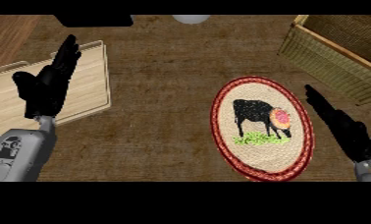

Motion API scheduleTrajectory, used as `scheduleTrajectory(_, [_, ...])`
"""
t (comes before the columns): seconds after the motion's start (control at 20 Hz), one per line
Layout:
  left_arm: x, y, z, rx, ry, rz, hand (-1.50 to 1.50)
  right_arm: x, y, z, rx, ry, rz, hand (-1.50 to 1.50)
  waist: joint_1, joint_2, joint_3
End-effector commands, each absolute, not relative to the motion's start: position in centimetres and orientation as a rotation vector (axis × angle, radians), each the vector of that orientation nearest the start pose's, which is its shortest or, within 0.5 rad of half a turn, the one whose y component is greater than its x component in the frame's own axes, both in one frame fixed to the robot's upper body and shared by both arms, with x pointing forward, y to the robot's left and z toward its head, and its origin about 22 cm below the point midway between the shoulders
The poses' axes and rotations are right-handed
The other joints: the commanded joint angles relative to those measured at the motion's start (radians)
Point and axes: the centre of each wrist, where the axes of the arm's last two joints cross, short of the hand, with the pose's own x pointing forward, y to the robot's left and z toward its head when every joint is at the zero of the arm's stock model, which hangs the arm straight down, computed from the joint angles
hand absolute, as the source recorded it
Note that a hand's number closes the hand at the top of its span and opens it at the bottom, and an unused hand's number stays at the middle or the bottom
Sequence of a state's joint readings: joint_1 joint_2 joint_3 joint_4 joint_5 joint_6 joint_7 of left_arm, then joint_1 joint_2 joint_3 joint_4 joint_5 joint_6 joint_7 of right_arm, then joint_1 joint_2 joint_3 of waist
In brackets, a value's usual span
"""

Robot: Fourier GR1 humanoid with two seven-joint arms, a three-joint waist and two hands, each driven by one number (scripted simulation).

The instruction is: Pick the cupcake from the placemat and place it in the basket

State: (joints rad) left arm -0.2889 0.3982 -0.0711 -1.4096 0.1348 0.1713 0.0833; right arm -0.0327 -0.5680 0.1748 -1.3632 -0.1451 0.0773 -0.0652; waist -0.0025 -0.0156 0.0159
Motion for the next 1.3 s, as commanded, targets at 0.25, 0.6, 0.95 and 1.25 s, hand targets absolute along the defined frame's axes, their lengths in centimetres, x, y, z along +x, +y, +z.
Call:
scheduleTrajectory(0.25, [30.3,30.6,5.2,0.263,-1.467,-0.11,0.0,32.1,-35.2,11.6,0.185,-2.086,0.087,1.5,0.049,0.017,-0.009])
scheduleTrajectory(0.6, [29.6,30.6,3.4,0.192,-1.379,-0.085,0.0,29.8,-22.3,6.7,0.006,-2.212,0.71,-1.5,0.016,0.015,-0.016])
scheduleTrajectory(0.95, [29.6,31.2,3.2,0.188,-1.359,-0.072,0.0,28.6,-17.7,14.1,-0.158,-2.0,0.712,-1.5,-0.003,0.011,-0.018])
scheduleTrajectory(1.25, [29.1,31.3,3.6,0.205,-1.365,-0.07,0.0,30.2,-22.8,21.3,-0.662,-1.659,0.983,-1.5,-0.013,-0.001,-0.023])
